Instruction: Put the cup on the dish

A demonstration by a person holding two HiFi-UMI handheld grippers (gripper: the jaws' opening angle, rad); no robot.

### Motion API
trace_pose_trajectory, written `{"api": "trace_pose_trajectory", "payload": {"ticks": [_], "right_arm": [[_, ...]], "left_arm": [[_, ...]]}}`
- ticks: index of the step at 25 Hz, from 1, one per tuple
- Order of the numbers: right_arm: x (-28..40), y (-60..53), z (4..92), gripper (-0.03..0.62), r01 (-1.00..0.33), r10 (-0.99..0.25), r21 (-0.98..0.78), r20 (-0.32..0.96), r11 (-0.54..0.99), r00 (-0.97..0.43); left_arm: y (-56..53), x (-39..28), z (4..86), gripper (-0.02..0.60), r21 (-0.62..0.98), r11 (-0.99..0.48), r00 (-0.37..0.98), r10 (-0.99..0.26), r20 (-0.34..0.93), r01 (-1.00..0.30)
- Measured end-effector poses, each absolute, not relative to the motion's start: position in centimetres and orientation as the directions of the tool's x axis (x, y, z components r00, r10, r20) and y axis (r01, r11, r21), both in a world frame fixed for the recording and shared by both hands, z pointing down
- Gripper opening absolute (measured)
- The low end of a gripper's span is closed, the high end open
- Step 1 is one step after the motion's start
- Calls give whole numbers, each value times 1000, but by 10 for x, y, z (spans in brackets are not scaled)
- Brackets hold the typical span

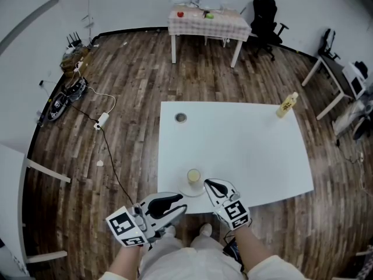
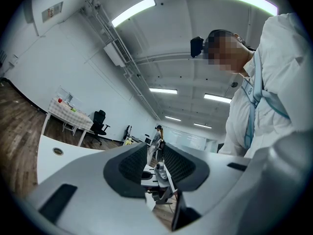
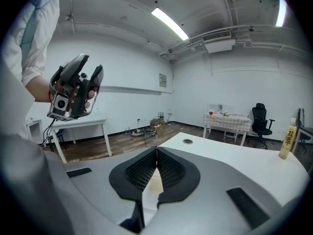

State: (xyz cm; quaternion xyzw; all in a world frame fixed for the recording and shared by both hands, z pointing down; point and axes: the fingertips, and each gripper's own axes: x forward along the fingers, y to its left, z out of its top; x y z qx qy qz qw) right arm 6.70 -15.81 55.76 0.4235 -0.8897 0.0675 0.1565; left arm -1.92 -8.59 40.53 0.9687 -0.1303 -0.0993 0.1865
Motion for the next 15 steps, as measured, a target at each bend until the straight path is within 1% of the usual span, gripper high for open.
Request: {"api": "trace_pose_trajectory", "payload": {"ticks": [11,15], "right_arm": [[67,-134,481,32,-759,-753,40,165,650,-637],[66,-122,458,32,-757,-754,32,125,653,-645]], "left_arm": [[-86,-17,409,98,381,-900,947,-284,-148,-211],[-84,-18,410,98,380,-901,949,-280,-148,-207]]}}
